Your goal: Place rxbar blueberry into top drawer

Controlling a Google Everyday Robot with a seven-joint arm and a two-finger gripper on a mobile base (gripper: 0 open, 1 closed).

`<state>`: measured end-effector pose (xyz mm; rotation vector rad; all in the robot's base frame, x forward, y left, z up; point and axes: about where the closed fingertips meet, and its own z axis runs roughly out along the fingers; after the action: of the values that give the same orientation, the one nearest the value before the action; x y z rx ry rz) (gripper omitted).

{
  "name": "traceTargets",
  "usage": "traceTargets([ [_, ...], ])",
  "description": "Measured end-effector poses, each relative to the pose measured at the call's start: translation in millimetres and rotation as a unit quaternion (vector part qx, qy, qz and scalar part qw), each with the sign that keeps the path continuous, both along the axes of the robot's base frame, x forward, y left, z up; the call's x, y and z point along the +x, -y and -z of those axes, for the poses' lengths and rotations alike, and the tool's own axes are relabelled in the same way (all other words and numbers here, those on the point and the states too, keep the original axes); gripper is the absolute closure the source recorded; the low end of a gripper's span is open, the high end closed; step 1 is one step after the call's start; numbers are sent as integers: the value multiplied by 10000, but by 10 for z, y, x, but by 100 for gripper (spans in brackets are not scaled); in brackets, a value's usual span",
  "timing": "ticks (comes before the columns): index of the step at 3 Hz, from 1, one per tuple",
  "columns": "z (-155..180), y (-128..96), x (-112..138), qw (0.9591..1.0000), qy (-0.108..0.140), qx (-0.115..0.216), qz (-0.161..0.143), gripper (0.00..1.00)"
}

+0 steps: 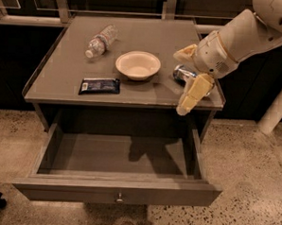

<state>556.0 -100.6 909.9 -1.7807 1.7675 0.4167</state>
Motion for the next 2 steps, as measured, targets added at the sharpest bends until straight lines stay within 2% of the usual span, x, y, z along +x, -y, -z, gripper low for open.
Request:
traceTargets([
  [1,-1,0,-1,10000,1,-1,1,0],
  [2,-129,-93,22,9995,281,139,-49,0],
])
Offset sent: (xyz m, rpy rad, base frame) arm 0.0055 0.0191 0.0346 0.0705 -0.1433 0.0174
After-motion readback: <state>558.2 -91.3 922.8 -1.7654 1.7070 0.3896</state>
